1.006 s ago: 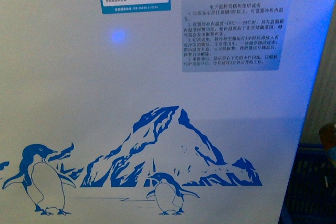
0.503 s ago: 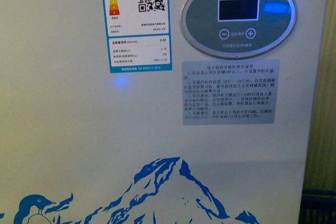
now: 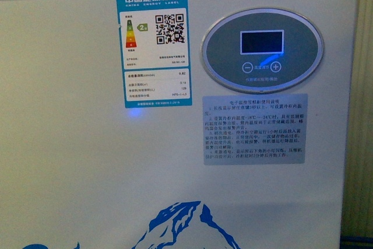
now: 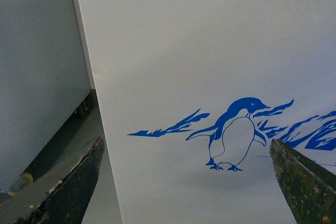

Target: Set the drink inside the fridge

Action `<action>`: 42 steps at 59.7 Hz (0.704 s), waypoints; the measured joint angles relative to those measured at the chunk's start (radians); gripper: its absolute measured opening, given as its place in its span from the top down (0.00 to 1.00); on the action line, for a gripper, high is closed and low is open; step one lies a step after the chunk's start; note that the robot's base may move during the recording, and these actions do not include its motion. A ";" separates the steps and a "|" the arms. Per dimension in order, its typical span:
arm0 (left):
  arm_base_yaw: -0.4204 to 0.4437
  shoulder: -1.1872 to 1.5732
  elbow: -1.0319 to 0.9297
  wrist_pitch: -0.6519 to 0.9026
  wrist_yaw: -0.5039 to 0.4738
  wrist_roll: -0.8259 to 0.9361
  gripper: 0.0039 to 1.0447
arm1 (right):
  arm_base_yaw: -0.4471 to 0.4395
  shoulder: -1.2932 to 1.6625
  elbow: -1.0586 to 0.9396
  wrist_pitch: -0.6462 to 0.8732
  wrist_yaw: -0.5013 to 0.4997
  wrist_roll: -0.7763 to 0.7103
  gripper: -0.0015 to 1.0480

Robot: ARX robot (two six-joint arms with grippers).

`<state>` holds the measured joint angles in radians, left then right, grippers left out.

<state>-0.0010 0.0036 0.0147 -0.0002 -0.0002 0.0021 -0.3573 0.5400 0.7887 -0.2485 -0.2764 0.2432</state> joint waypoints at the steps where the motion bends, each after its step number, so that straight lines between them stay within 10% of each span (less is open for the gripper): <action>1: 0.000 0.000 0.000 0.000 0.000 0.000 0.08 | -0.002 -0.010 -0.006 0.006 0.009 0.002 0.58; 42: 0.000 0.000 0.000 0.000 0.000 0.000 0.08 | 0.009 -0.082 -0.138 0.043 -0.061 0.048 0.58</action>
<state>-0.0010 0.0040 0.0147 -0.0002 -0.0002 0.0021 -0.3485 0.4583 0.6510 -0.2050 -0.3378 0.2913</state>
